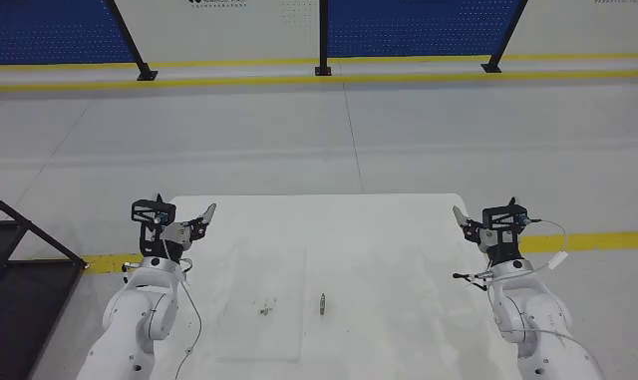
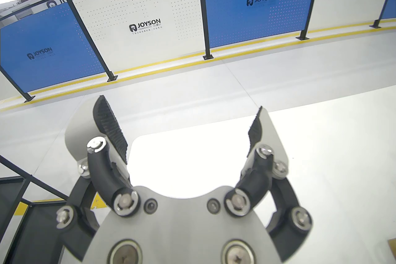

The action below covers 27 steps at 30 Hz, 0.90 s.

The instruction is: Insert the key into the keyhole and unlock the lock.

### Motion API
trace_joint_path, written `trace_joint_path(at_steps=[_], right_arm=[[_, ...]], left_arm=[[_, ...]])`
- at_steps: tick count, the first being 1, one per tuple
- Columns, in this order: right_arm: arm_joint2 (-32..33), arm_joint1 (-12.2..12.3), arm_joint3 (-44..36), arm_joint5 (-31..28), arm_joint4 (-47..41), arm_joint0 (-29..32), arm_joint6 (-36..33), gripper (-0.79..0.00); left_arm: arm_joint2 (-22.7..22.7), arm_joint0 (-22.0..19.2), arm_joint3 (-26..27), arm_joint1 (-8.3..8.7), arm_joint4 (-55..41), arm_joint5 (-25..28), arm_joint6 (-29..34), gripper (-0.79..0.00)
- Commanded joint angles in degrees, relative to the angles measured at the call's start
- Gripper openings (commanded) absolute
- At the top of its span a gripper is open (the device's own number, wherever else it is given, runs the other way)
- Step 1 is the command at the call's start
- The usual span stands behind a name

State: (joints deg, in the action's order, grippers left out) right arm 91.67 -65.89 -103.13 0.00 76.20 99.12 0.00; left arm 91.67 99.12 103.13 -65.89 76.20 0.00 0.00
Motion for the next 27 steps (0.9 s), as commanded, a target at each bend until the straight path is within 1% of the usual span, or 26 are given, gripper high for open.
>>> trace_joint_path(at_steps=[1,6,7,8,10,11,12,13,14,15,17,19,22,24,27], right_arm=[[0.00,0.00,0.00,0.00,0.00,0.00,0.00,-0.001],[0.00,0.00,0.00,0.00,0.00,0.00,0.00,0.000],[0.00,0.00,0.00,0.00,0.00,0.00,0.00,0.000],[0.00,0.00,0.00,0.00,0.00,0.00,0.00,0.000],[0.00,0.00,0.00,0.00,0.00,0.00,0.00,0.000],[0.00,0.00,0.00,0.00,0.00,0.00,0.00,0.000],[0.00,0.00,0.00,0.00,0.00,0.00,0.00,0.000],[0.00,0.00,0.00,0.00,0.00,0.00,0.00,0.000],[0.00,0.00,0.00,0.00,0.00,0.00,0.00,0.000],[0.00,0.00,0.00,0.00,0.00,0.00,0.00,0.000],[0.00,0.00,0.00,0.00,0.00,0.00,0.00,0.000],[0.00,0.00,0.00,0.00,0.00,0.00,0.00,0.000],[0.00,0.00,0.00,0.00,0.00,0.00,0.00,0.000],[0.00,0.00,0.00,0.00,0.00,0.00,0.00,0.000],[0.00,0.00,0.00,0.00,0.00,0.00,0.00,0.000]], left_arm=[[0.00,0.00,0.00,0.00,0.00,0.00,0.00,-0.001],[-0.10,0.04,0.05,0.00,0.02,0.31,-0.04,0.000],[-0.37,0.34,0.28,0.03,0.05,1.52,0.08,0.000],[-0.25,1.55,1.20,0.12,-0.39,3.92,0.98,0.000],[0.23,4.10,3.27,0.18,-2.62,6.52,2.64,0.000],[1.21,6.89,5.79,0.38,-3.17,9.29,4.18,0.000],[1.81,8.40,7.09,0.49,-2.77,10.12,5.13,0.000],[2.20,11.03,9.37,0.64,-2.90,12.61,6.74,0.000],[3.14,14.37,11.92,0.84,-4.51,15.90,10.14,0.000],[3.91,15.65,13.28,0.92,-5.04,16.47,11.79,0.000],[4.10,20.01,17.44,1.24,-6.06,21.42,18.20,0.000],[4.06,21.84,19.22,1.32,-6.42,21.97,21.75,0.000],[1.38,23.34,20.65,1.24,-7.14,20.86,27.34,0.000],[-1.17,22.95,20.44,1.16,-6.08,19.41,30.75,0.000],[-5.40,20.90,18.53,0.87,-5.37,16.10,34.84,0.000]])
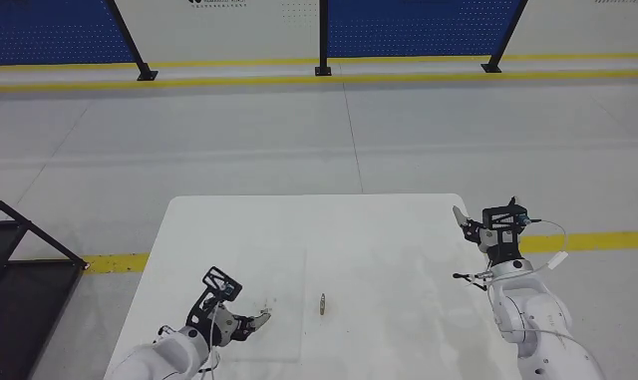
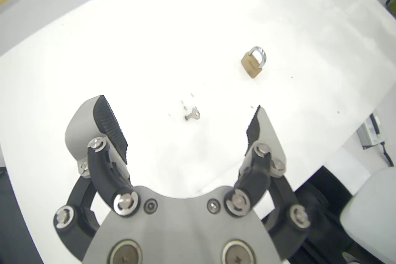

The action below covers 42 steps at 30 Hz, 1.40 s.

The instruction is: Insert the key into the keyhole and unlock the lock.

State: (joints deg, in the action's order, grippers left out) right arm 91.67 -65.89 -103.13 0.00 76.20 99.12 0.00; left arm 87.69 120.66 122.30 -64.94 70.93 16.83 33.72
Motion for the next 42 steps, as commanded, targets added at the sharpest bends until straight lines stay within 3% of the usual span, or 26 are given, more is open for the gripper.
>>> trace_joint_path(at_steps=[1,2,5,8,11,17,22,31,42], right_arm=[[0.00,0.00,0.00,0.00,0.00,0.00,0.00,0.000],[0.00,0.00,0.00,0.00,0.00,0.00,0.00,0.000],[0.00,0.00,0.00,0.00,0.00,0.00,0.00,0.000],[0.00,0.00,0.00,0.00,0.00,0.00,0.00,0.000],[0.00,0.00,0.00,0.00,0.00,0.00,0.00,0.000],[0.00,0.00,0.00,0.00,0.00,0.00,0.00,0.000],[0.00,0.00,0.00,0.00,0.00,0.00,0.00,0.000],[0.00,0.00,0.00,0.00,0.00,0.00,0.00,0.000],[0.00,0.00,0.00,0.00,0.00,0.00,0.00,0.000]], left_arm=[[-2.67,-1.70,-1.48,-0.20,-0.34,-2.02,2.36,0.000],[-3.94,-2.74,-2.34,-0.32,-0.03,-3.19,3.38,0.000],[-8.03,-5.60,-5.22,-0.67,3.09,-6.40,5.07,-0.126],[-11.88,-8.08,-8.16,-1.07,7.11,-9.68,5.12,-0.148],[-15.13,-9.81,-10.56,-1.47,11.03,-13.21,5.42,-0.237],[-19.45,-12.02,-14.13,-2.17,17.09,-19.36,4.64,-0.345],[-20.75,-13.46,-15.84,-2.51,17.78,-20.65,4.56,-0.425],[-20.57,-13.77,-16.13,-2.67,18.41,-22.08,4.45,-0.474],[-19.96,-13.47,-15.95,-2.71,17.96,-21.58,4.23,-0.591]])
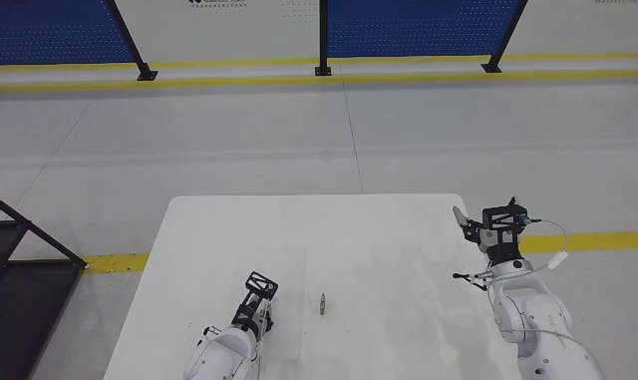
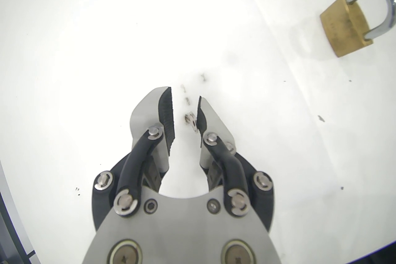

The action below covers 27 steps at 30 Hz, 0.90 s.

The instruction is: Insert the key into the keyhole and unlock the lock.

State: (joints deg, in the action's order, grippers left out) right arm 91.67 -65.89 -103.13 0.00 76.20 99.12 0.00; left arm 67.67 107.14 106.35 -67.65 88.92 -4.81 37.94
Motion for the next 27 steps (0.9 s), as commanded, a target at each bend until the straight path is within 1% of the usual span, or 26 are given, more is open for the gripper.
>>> trace_joint_path(at_steps=[1,4,8,10,12,16,17,20,24,25,27], right_arm=[[0.00,0.00,0.00,0.00,0.00,0.00,0.00,0.000],[0.00,0.00,0.00,0.00,0.00,0.00,0.00,0.000],[0.00,0.00,0.00,0.00,0.00,0.00,0.00,0.000],[0.00,0.00,0.00,0.00,0.00,0.00,0.00,0.000],[0.00,0.00,0.00,0.00,0.00,0.00,0.00,0.000],[0.00,0.00,0.00,0.00,0.00,0.00,0.00,0.000],[0.00,0.00,0.00,0.00,0.00,0.00,0.00,0.000],[0.00,0.00,0.00,0.00,0.00,0.00,0.00,0.000],[0.00,0.00,0.00,0.00,0.00,0.00,0.00,0.000],[0.00,0.00,0.00,0.00,0.00,0.00,0.00,0.000],[0.00,0.00,0.00,0.00,0.00,0.00,0.00,0.000]], left_arm=[[0.10,0.10,0.04,0.00,-0.10,0.11,0.08,-0.597],[0.17,0.29,0.15,-0.01,-0.35,0.38,0.24,-0.588],[0.27,0.61,0.47,0.02,-0.03,0.69,0.50,-0.591],[0.33,0.66,0.55,0.02,0.08,0.86,0.58,-0.606],[0.40,0.70,0.61,0.02,0.08,0.92,0.62,-0.600],[0.48,0.67,0.64,0.00,-0.18,1.27,0.90,-0.653],[0.55,0.65,0.66,0.00,-0.23,1.36,0.93,-0.653],[0.69,0.64,0.80,0.00,-0.13,1.41,1.13,-0.708],[0.98,0.63,0.98,0.00,-0.16,1.45,1.34,-0.754],[1.05,0.65,1.05,0.00,-0.20,1.45,1.36,-0.779],[1.25,0.78,1.34,0.01,-0.23,1.51,1.39,-0.785]])
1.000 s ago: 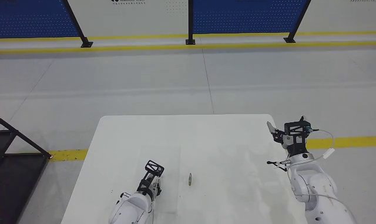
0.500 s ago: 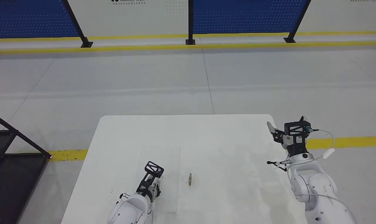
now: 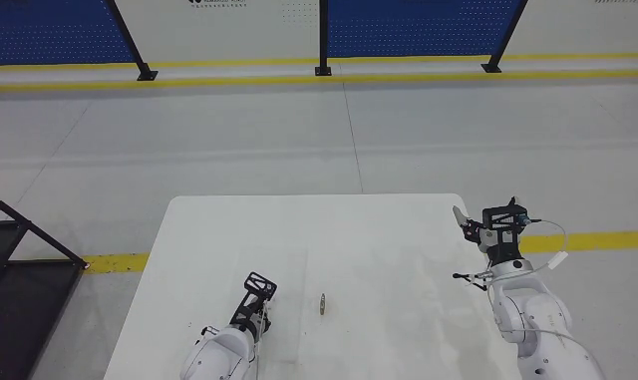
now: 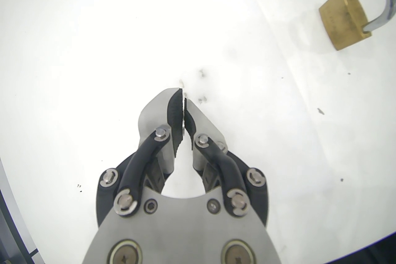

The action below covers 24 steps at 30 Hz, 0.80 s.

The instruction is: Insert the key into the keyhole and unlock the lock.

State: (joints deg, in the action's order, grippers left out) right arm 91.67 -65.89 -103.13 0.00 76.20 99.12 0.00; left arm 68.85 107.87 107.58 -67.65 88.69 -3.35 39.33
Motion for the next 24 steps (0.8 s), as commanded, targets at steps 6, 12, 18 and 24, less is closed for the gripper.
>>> trace_joint_path(at_steps=[6,12,18,24], right_arm=[[0.00,0.00,0.00,0.00,0.00,0.00,0.00,0.000],[0.00,0.00,0.00,0.00,0.00,0.00,0.00,0.000],[0.00,0.00,0.00,0.00,0.00,0.00,0.00,0.000],[0.00,0.00,0.00,0.00,0.00,0.00,0.00,0.000]], left_arm=[[0.84,0.64,1.41,0.10,-0.25,0.53,0.41,-0.785],[2.33,1.69,4.01,0.25,-2.50,1.78,0.56,-0.785],[7.55,5.58,9.71,0.85,-10.45,7.15,-7.51,-0.785],[18.23,10.22,8.16,2.19,-26.04,27.40,-24.52,-0.785]])
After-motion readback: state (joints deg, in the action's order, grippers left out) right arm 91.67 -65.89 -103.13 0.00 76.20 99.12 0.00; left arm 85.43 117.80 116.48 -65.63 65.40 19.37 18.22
